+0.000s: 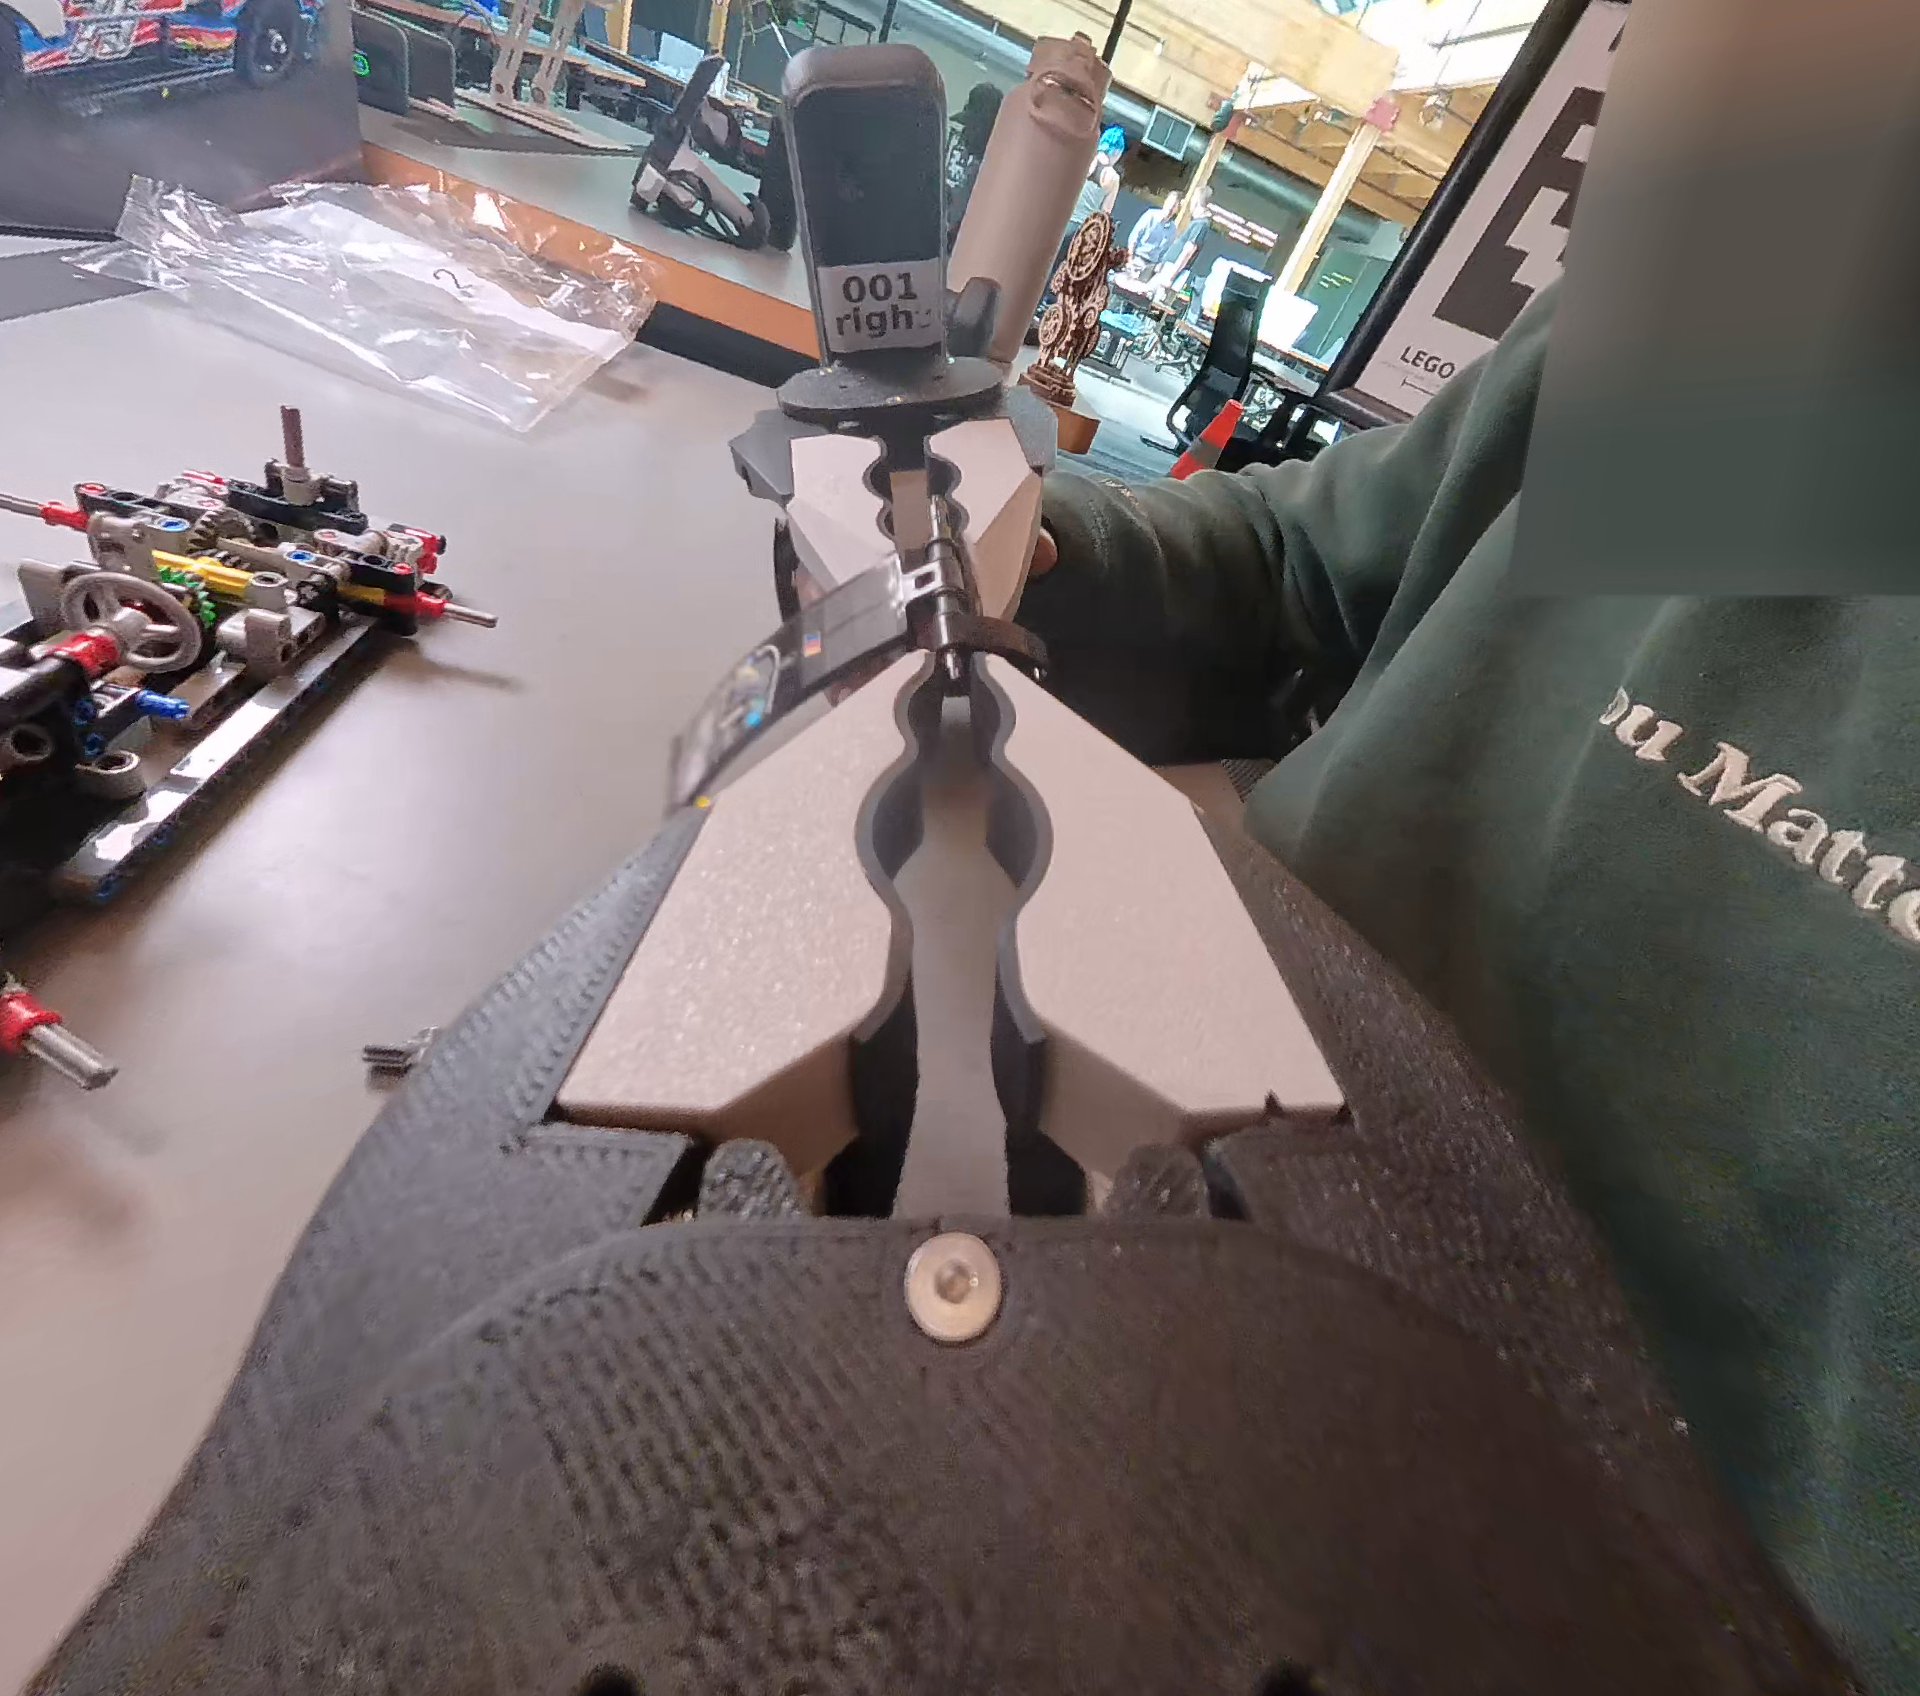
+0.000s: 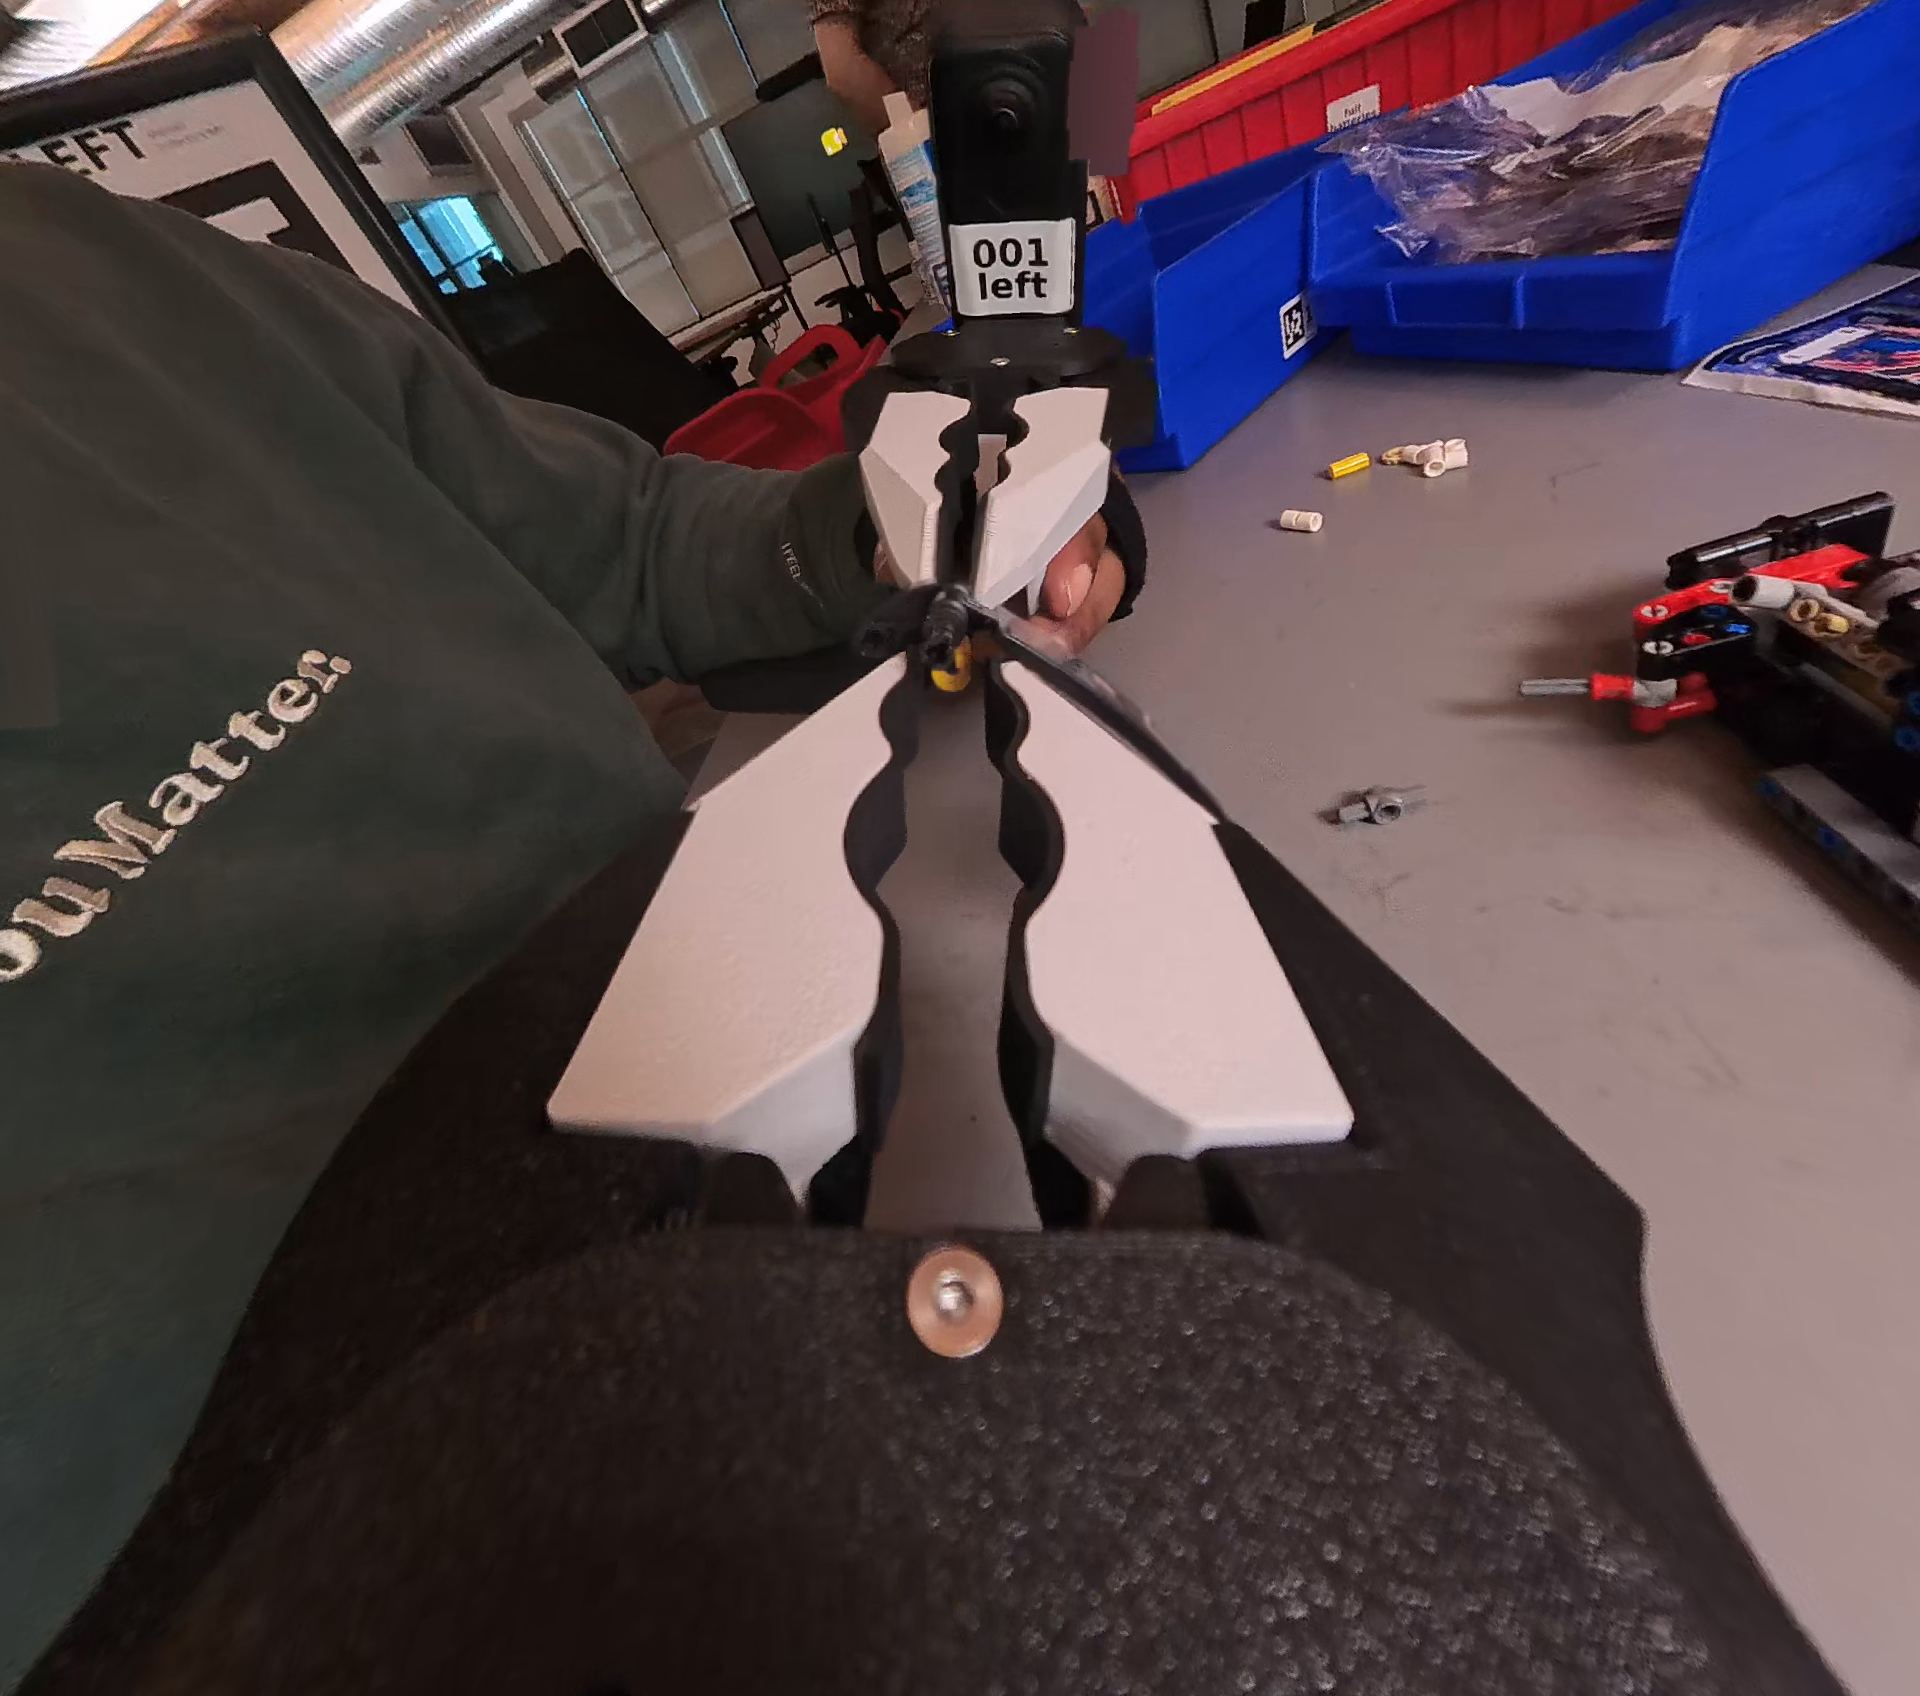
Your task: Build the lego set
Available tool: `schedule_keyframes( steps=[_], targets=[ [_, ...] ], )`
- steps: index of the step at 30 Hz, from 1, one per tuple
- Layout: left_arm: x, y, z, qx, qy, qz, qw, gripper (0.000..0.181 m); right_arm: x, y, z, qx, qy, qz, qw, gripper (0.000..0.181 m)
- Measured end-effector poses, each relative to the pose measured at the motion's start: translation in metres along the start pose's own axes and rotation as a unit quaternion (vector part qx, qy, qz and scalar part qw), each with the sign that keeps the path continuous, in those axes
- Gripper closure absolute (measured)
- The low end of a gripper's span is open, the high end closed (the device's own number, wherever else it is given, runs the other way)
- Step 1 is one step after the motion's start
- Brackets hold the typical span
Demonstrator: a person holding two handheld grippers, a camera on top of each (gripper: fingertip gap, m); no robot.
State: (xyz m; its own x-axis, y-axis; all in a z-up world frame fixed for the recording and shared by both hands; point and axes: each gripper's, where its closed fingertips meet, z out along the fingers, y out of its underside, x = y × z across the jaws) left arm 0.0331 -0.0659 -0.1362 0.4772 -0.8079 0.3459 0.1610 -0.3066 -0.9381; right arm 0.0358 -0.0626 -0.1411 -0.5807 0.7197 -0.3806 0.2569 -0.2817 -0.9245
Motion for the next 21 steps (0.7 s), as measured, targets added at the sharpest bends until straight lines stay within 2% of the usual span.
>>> schedule_keyframes(
  steps=[11,21],
  targets=[
    [-0.0008,0.0044,0.0023,-0.009,-0.003,-0.005,1.000,0.179,0.0010,0.0002,0.0007,-0.001,0.012,-0.012,1.000,0.178],
    [0.0013,0.0072,0.0052,-0.013,-0.011,0.012,1.000,0.178,0.0006,0.0044,0.0009,-0.003,-0.004,0.023,1.000,0.178]
  ],
)
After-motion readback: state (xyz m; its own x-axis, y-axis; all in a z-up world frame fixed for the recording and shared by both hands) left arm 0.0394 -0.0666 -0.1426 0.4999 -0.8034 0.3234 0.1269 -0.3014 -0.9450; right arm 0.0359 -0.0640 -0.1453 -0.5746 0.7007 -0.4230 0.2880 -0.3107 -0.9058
